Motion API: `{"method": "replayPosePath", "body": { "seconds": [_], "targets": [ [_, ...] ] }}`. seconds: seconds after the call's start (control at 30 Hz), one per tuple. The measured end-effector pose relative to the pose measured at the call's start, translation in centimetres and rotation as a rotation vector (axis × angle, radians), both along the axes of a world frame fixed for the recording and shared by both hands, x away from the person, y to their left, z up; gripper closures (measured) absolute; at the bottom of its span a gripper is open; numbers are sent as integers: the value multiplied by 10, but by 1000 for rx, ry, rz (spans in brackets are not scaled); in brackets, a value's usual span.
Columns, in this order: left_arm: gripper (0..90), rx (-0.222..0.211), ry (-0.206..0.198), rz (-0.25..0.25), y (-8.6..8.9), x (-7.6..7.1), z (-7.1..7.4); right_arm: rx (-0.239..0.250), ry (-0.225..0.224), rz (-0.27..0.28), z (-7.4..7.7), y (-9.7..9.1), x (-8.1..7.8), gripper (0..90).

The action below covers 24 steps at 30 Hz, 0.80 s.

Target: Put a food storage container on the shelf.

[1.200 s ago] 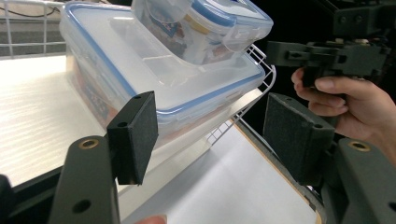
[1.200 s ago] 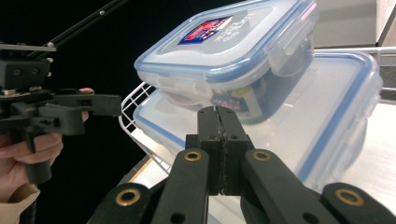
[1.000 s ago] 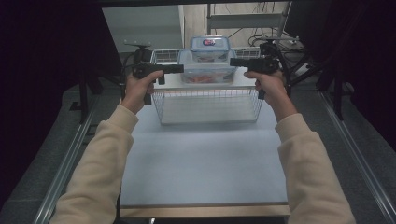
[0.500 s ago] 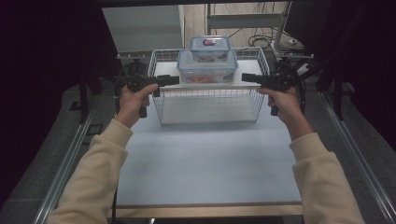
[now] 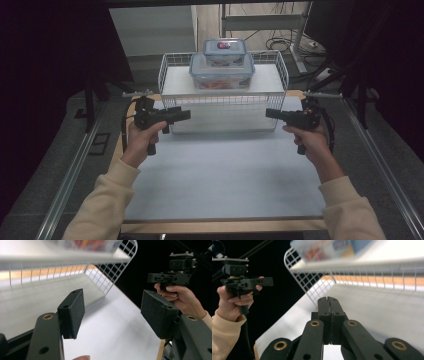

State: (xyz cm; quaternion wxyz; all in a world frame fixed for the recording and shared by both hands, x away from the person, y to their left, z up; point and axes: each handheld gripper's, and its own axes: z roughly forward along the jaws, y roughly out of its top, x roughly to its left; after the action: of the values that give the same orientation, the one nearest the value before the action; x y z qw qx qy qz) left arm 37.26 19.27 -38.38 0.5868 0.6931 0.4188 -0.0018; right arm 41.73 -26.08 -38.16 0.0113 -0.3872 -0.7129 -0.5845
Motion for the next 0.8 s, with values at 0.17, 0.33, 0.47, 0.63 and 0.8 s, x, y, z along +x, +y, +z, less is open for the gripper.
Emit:
{"method": "replayPosePath", "body": {
  "seconds": [0.17, 0.33, 0.47, 0.63, 0.8],
  "targets": [
    [346, 24, 16, -4, -4, -13, -27, -40, 4, 28, -28, -2, -20, 807],
    [343, 37, 23, -7, -7, -21, -46, -72, 16, 39, -50, -3, -33, 675],
    [340, 46, 32, -16, -11, -26, -55, -111, 12, 50, -61, -1, -38, 585],
    [335, 59, 44, -20, -14, -29, -67, -119, 15, 69, -70, 3, -44, 515],
    [331, 54, 52, -17, -13, -29, -72, -114, 16, 71, -72, 4, -46, 448]
  ]
}}
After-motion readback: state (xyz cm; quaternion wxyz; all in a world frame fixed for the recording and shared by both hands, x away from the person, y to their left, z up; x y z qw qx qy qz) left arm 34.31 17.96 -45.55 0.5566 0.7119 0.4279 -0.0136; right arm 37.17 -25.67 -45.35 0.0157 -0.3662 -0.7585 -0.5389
